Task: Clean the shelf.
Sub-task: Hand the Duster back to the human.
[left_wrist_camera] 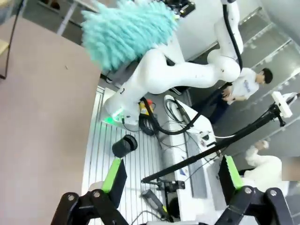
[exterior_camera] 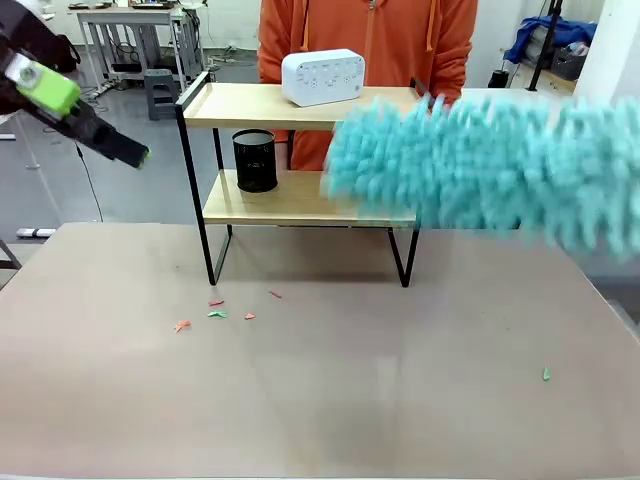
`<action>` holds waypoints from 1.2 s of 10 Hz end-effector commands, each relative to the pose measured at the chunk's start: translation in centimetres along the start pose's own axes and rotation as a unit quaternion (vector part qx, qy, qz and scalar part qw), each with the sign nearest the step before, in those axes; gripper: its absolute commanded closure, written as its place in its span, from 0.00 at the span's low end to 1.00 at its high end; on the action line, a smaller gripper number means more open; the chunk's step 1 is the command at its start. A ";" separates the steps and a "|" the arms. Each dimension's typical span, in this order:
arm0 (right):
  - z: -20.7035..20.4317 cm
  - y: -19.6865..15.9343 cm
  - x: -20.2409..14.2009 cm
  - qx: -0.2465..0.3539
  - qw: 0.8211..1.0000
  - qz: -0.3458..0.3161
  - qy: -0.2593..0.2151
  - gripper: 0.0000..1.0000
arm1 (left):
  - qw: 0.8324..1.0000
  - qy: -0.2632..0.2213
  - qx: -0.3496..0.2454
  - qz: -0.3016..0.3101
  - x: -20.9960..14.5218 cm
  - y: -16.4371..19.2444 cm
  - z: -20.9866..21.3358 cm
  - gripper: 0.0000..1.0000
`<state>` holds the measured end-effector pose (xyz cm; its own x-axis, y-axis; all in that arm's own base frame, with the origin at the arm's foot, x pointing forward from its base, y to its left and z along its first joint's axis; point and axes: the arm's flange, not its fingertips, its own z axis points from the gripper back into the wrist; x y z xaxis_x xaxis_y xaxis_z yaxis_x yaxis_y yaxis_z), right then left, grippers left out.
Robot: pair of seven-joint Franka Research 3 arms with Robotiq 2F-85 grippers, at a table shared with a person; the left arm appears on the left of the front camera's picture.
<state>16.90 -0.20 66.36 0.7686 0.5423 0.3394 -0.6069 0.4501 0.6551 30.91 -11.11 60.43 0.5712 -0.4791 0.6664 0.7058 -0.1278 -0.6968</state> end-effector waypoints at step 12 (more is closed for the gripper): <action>-7.1 0.7 12.1 0.102 0.973 0.085 0.190 0.88 | 0.985 0.143 -0.073 -0.060 5.9 4.3 -13.5 0.00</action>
<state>23.98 12.15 65.46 0.5053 0.8466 0.1671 -0.6254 0.2259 0.7469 31.69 -26.69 57.58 0.3832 -0.6678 0.6382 0.6862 -0.2566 -0.6806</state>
